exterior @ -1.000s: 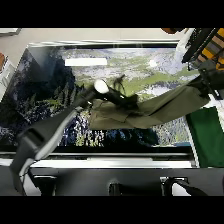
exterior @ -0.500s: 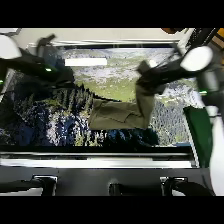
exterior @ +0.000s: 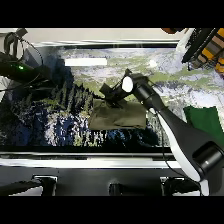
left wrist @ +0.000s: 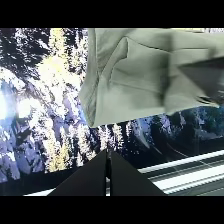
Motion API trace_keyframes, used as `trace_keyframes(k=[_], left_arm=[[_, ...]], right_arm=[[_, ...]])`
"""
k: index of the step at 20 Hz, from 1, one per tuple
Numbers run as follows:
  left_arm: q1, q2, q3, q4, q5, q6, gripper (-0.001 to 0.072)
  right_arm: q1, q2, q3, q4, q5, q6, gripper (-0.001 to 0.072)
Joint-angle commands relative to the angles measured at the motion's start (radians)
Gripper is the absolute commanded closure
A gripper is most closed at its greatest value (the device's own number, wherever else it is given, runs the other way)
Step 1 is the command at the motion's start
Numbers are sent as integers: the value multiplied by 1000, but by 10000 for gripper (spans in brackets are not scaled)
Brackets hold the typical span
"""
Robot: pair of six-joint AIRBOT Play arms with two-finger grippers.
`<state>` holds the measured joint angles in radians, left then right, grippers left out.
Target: Fold the clothes and pants, and hang the long-sleeved shirts on hangers.
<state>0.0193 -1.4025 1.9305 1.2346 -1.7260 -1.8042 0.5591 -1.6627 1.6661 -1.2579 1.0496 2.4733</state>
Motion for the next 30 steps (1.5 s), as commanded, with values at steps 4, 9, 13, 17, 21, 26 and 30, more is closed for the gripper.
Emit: trace_keyframes(k=[4, 9, 13, 17, 21, 26, 30], left_arm=[[5, 2, -1, 5, -1, 1, 687], [4, 2, -2, 5, 9, 1, 687], [4, 2, -2, 5, 6, 16, 687], [4, 2, -2, 5, -17, 16, 687], [4, 2, -2, 5, -29, 46, 687], [4, 2, -2, 5, -29, 53, 687], [4, 2, -2, 5, -29, 53, 687]], right_arm=[[19, -77, 0, 43, -32, 26, 675], [14, -73, 1, 238, -104, -191, 192], [-75, 31, 1, 431, -26, -470, 31], [-355, 187, 1, 364, 230, -660, 35], [-643, 224, -54, 286, 328, -806, 44], [-761, 196, -378, 419, 256, -1018, 63], [-761, 129, -529, 514, 182, -1135, 64]])
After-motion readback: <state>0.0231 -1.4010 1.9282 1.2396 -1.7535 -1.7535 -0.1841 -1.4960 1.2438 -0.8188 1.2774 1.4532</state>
